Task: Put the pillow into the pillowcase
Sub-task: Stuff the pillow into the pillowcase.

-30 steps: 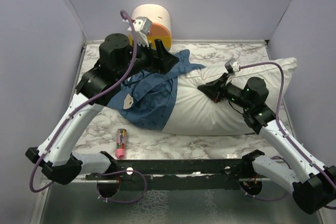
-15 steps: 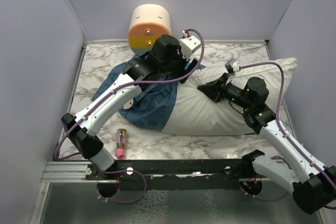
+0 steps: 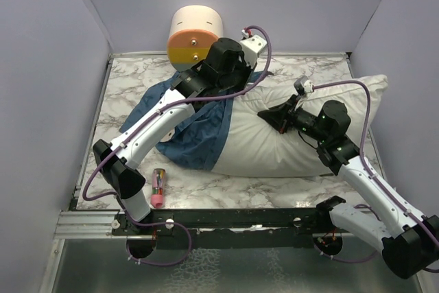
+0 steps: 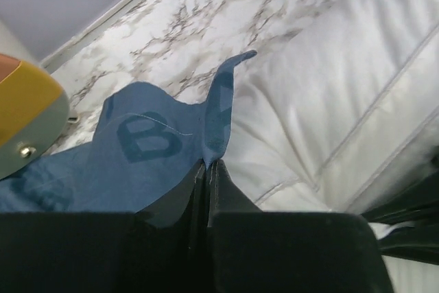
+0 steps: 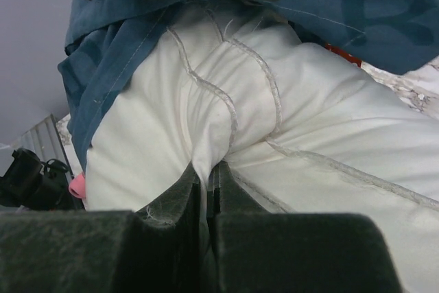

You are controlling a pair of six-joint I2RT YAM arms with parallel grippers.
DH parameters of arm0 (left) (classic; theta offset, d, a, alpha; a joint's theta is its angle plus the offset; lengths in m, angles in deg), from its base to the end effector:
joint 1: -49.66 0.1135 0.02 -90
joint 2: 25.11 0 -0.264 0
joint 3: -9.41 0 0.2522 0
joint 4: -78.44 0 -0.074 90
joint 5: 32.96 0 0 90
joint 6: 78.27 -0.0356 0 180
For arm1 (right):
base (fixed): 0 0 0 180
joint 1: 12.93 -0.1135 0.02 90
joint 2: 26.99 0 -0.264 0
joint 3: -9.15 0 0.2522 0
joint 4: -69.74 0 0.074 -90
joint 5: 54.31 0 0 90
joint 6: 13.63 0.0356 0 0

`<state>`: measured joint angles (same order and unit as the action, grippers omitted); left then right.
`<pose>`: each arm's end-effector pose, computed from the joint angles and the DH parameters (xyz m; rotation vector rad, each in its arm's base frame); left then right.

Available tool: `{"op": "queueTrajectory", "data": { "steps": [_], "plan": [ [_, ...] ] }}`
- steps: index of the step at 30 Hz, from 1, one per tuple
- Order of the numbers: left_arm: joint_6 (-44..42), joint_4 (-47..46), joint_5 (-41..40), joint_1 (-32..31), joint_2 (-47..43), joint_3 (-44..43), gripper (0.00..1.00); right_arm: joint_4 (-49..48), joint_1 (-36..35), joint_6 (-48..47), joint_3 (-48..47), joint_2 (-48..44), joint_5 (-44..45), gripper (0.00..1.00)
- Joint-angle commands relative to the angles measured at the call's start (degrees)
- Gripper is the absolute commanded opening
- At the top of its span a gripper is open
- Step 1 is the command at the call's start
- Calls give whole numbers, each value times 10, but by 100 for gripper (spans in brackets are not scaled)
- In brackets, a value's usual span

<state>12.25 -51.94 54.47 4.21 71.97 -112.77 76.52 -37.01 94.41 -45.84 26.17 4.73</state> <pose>0.2681 -0.2701 0.4370 0.7483 1.8863 -0.4676 0.1915 0.1056 0.3238 -0.5178 1.6654 0.9940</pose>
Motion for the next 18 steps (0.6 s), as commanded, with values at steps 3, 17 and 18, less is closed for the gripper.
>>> {"op": "queueTrajectory", "data": {
  "steps": [3, 17, 18],
  "plan": [
    [135, -133, 108, 3, -17, 1, 0, 10, -12, 42, -4, 19, -32, 1],
    [414, -443, 200, 4, -37, 11, 0, -73, -12, 26, -218, 93, 83, 1],
    [431, -458, 203, 4, -42, 24, 0, -73, -12, 26, -220, 98, 76, 1]
  ]
}}
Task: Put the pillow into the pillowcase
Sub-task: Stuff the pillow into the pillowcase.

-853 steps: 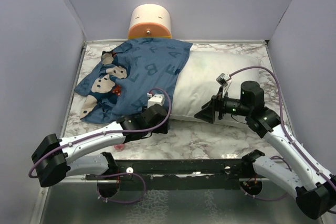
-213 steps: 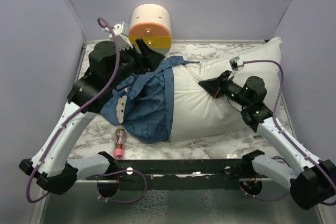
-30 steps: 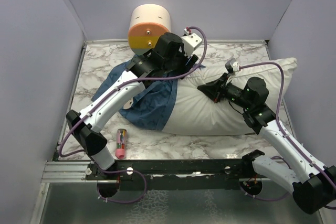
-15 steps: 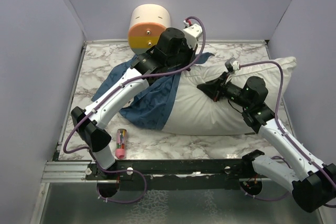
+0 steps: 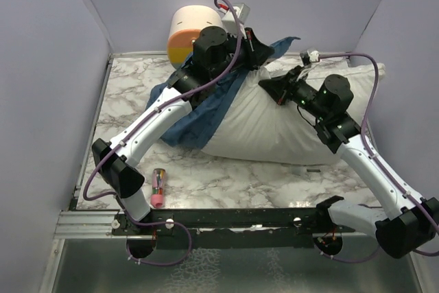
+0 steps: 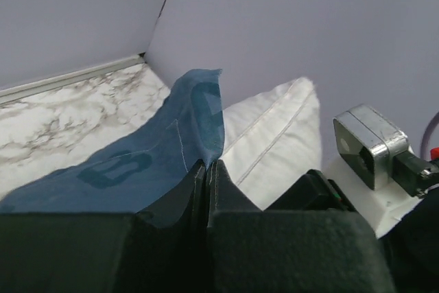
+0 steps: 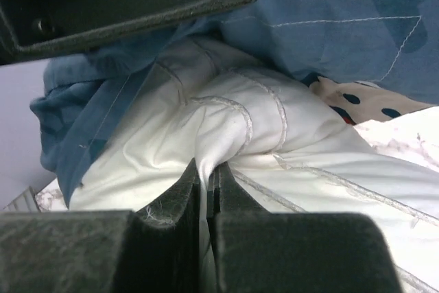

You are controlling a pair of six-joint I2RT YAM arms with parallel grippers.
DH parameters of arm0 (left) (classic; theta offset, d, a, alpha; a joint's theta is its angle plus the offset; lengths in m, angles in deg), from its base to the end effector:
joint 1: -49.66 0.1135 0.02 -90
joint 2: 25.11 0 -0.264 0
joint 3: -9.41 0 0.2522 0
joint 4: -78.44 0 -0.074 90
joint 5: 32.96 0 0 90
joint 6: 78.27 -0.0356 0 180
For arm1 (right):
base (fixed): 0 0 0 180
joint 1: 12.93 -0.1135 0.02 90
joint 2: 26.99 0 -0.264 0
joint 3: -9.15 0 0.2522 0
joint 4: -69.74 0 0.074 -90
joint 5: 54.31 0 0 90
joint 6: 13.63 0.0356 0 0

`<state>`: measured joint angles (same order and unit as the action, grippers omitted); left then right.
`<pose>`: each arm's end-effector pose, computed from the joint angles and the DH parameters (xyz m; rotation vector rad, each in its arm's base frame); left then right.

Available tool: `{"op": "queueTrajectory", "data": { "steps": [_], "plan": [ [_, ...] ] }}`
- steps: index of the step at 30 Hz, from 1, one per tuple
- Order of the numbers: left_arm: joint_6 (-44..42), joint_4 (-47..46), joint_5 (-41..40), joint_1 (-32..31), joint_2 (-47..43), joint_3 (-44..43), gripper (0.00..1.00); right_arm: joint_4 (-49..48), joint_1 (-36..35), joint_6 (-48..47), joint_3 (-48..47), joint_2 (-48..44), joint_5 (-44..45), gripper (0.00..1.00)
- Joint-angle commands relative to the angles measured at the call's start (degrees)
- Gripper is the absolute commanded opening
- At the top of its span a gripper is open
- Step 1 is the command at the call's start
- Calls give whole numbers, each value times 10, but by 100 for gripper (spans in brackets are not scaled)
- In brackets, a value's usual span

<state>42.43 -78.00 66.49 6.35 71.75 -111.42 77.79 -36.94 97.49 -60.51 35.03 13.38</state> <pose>0.2806 -0.2725 0.4788 0.3228 1.6509 -1.1269 0.2256 0.1153 0.3794 -0.3587 1.6151 0.9142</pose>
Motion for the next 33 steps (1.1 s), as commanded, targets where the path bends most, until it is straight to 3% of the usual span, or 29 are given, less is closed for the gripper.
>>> {"op": "queueTrajectory", "data": {
  "steps": [1, 12, 18, 27, 31, 33],
  "plan": [
    [143, -212, 84, -18, -49, 26, 0, -88, -12, -2, -70, 14, -18, 1],
    [224, -288, 54, -17, -134, 269, 0, -80, -13, 3, 94, 7, -65, 1],
    [250, -279, 22, -8, -217, 451, 0, -51, -13, 9, 159, -67, -148, 8],
    [272, -261, -11, -5, -284, 539, 0, 112, -13, -64, 83, -163, -196, 43],
    [271, -254, 2, -5, -286, 540, 0, 174, -13, -96, -3, -175, -152, 63],
    [269, -251, 8, -5, -287, 538, 0, 212, -13, -111, -45, -165, -80, 72]
  ]
}}
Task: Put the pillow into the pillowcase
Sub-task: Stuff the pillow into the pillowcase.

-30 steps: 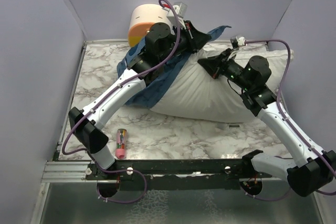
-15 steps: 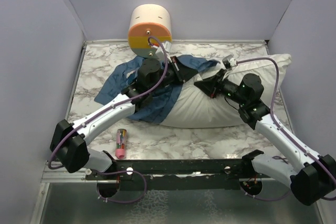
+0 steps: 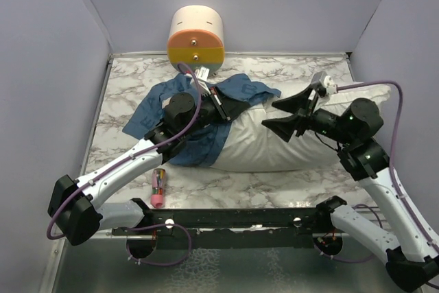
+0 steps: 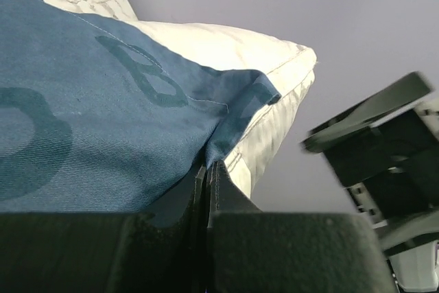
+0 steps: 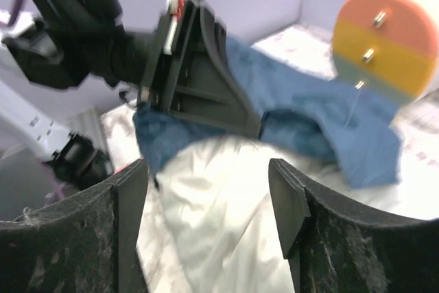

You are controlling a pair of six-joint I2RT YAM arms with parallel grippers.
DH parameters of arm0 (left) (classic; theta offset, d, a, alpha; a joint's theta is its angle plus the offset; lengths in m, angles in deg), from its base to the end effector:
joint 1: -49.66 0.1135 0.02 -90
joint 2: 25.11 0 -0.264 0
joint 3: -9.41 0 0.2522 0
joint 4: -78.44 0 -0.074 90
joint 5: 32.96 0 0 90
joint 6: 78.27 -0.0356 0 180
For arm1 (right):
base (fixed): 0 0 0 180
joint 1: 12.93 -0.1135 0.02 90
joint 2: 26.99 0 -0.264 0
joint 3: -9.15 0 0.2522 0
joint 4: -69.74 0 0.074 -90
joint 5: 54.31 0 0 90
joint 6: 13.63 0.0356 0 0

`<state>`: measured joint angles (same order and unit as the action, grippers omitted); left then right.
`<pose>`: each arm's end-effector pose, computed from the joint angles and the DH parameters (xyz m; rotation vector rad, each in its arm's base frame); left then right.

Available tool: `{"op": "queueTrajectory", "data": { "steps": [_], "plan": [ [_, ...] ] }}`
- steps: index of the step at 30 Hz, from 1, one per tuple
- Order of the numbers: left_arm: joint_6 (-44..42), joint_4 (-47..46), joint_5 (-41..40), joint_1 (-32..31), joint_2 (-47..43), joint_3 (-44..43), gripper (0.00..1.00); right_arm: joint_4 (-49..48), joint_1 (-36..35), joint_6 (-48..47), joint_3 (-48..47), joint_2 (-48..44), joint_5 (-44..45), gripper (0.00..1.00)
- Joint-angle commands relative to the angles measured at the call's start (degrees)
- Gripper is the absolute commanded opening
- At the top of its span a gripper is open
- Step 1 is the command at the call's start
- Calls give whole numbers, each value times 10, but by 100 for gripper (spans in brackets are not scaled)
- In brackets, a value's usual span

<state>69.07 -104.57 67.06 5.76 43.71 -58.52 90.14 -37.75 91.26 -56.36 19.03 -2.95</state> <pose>0.2016 -0.2026 0.3598 -0.0465 1.7486 -1.4942 0.1506 0.0941 0.3860 -0.6872 1.5433 1.0605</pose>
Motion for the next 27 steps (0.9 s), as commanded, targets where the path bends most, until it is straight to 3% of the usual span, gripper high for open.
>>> {"op": "queueTrajectory", "data": {
  "steps": [1, 4, 7, 15, 19, 24, 27],
  "plan": [
    [2, 16, 4, 0, -9, 9, 0, 112, -5, -58, -109, 6, 119, 76],
    [-4, 24, 7, 1, -15, 5, 0, 192, -4, -89, -164, 48, 232, 88],
    [-8, 29, 8, 1, -21, 4, 0, 234, -4, -116, -191, 90, 294, 93],
    [-19, 27, 5, 0, -32, -10, 0, 276, -2, -110, -150, 135, 279, 91],
    [-24, 13, 11, 1, -23, -24, 0, 275, -2, -110, -102, 141, 234, 69],
    [-23, -6, 38, 0, 4, -59, 0, 257, -3, -86, -62, 132, 163, 12],
    [-23, -19, 51, 1, 25, -87, 0, 205, -3, -39, -40, 106, 139, 1]
  ]
}}
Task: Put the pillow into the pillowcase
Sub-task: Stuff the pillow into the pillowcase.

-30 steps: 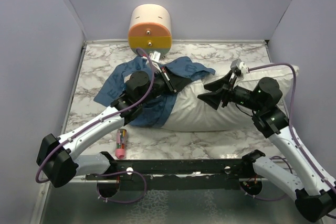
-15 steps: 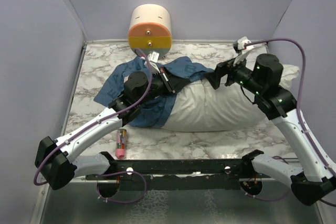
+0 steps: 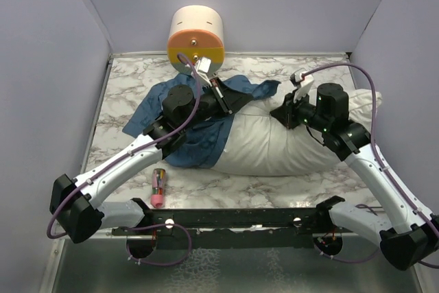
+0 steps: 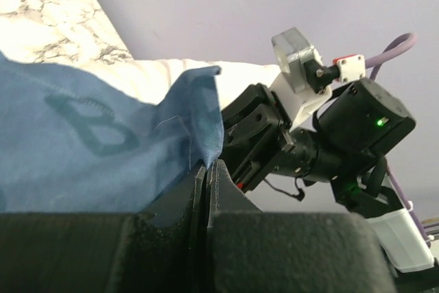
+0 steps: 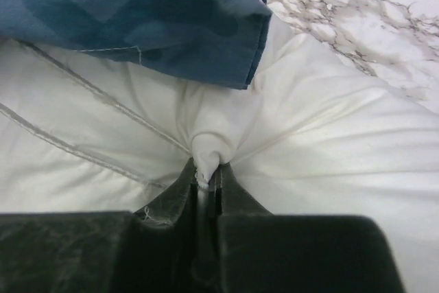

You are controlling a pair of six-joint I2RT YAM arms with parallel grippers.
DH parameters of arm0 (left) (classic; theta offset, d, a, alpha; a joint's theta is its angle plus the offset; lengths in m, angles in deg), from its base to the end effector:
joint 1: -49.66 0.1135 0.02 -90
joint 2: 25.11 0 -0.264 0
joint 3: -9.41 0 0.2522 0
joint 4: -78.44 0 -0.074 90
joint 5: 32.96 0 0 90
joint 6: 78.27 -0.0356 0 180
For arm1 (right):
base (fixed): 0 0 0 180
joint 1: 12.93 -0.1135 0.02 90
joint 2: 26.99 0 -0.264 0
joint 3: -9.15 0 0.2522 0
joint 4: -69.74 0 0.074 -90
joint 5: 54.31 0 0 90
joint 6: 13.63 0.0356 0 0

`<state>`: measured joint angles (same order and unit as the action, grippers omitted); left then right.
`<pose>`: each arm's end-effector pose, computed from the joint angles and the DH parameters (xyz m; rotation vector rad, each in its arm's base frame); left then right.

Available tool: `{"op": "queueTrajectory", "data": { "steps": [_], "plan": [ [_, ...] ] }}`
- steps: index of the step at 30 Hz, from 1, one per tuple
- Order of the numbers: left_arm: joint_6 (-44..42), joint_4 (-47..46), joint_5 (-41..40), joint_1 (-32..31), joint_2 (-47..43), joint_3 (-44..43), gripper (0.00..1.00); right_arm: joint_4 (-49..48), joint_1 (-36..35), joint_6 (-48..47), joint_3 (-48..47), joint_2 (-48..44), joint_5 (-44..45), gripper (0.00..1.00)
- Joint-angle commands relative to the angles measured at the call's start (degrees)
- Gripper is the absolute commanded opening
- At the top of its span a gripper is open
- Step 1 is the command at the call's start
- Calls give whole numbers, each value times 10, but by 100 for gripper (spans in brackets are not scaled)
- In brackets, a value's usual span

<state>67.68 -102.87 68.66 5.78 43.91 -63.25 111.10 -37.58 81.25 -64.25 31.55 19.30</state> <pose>0.2009 -0.2032 0.3854 0.0088 1.6960 -1.5166 0.1983 0.1020 0.3551 -0.5345 1.9979 0.6118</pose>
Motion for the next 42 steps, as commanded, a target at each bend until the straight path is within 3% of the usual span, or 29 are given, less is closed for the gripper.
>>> {"op": "queueTrajectory", "data": {
  "steps": [1, 7, 14, 17, 20, 26, 31, 34, 37, 39, 42],
  "plan": [
    [-10, -42, 38, 0, 32, -50, 0, -26, -5, 79, 45, -26, -86, 1],
    [-6, -81, 79, 1, 123, -152, 0, -187, -5, 157, 14, 6, -77, 0],
    [-85, -5, 109, 20, 229, -413, 0, -332, -4, 128, -127, 106, -41, 0],
    [-103, 15, 112, 38, 229, -451, 0, -383, -4, 112, -124, 97, -40, 0],
    [-115, 26, 108, 50, 183, -388, 0, -414, -4, 95, -54, 52, -41, 0],
    [-101, 49, 104, 52, 25, -55, 0, -350, -5, 88, 145, -56, -152, 0],
    [-74, 140, 84, 52, -93, 112, 18, -313, -8, 162, 250, -120, -282, 5],
    [-79, 204, 79, 52, -140, 116, 41, -239, -8, 139, 237, -163, -286, 24],
    [-105, 301, 76, 52, -169, 59, 62, -164, -8, 99, 162, -168, -289, 40],
    [-118, 356, 63, 53, -181, 9, 69, -135, -8, 82, 107, -151, -292, 48],
    [-144, 420, 34, 53, -184, -77, 70, -124, -8, 72, 34, -118, -265, 62]
  ]
}}
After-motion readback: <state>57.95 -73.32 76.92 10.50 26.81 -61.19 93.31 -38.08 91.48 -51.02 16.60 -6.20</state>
